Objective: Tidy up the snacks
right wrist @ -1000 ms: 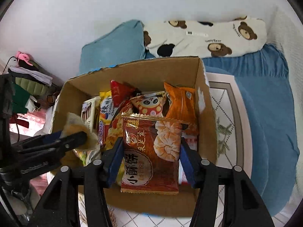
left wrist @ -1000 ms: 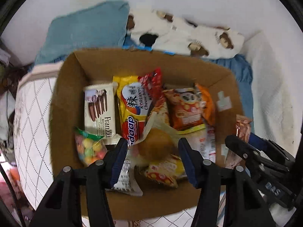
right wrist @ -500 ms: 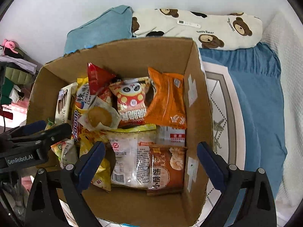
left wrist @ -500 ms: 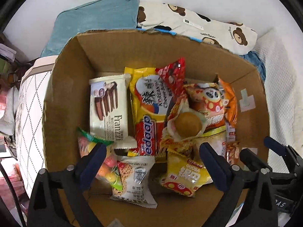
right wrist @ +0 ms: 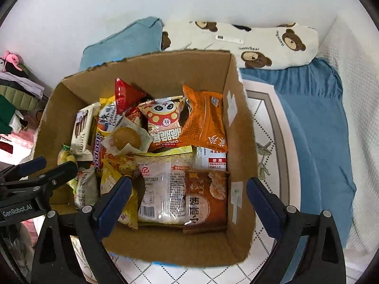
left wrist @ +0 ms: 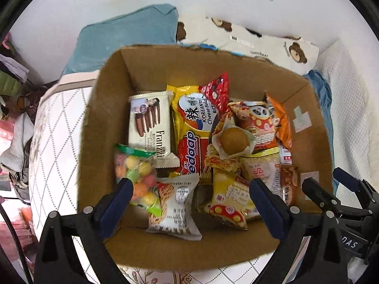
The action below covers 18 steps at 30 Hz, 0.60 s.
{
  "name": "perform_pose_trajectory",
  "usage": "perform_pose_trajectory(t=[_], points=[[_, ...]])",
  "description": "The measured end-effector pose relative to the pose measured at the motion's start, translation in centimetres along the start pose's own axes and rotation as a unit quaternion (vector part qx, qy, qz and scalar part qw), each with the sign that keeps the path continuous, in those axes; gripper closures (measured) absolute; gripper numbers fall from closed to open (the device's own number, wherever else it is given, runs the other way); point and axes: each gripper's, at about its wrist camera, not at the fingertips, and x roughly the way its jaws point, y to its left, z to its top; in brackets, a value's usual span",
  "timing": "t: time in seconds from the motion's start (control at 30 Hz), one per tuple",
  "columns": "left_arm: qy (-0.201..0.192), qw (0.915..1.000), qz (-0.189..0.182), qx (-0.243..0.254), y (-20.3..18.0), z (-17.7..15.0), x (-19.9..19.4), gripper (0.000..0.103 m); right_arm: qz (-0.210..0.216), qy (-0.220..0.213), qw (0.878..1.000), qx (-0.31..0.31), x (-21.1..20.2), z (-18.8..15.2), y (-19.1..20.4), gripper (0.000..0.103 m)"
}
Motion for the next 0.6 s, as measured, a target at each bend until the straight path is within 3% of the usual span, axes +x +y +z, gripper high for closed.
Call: perform_pose_trajectory(t=[0.13, 0.6], points=[[-0.039, 0.999, 0.02, 0.009, -0.5, -1.9, -2.7, 0.003, -0.008, -0.032, 0.999, -0.007, -2.4, -1.5, 0.1, 0.004], [-0.141, 0.9896, 0.027, -0.007, -0.7, -10.3, -11.0, 0.003, -0.01, -0.147, 0.989, -0.025, -13.0, -9.3, 1.0, 0.001]])
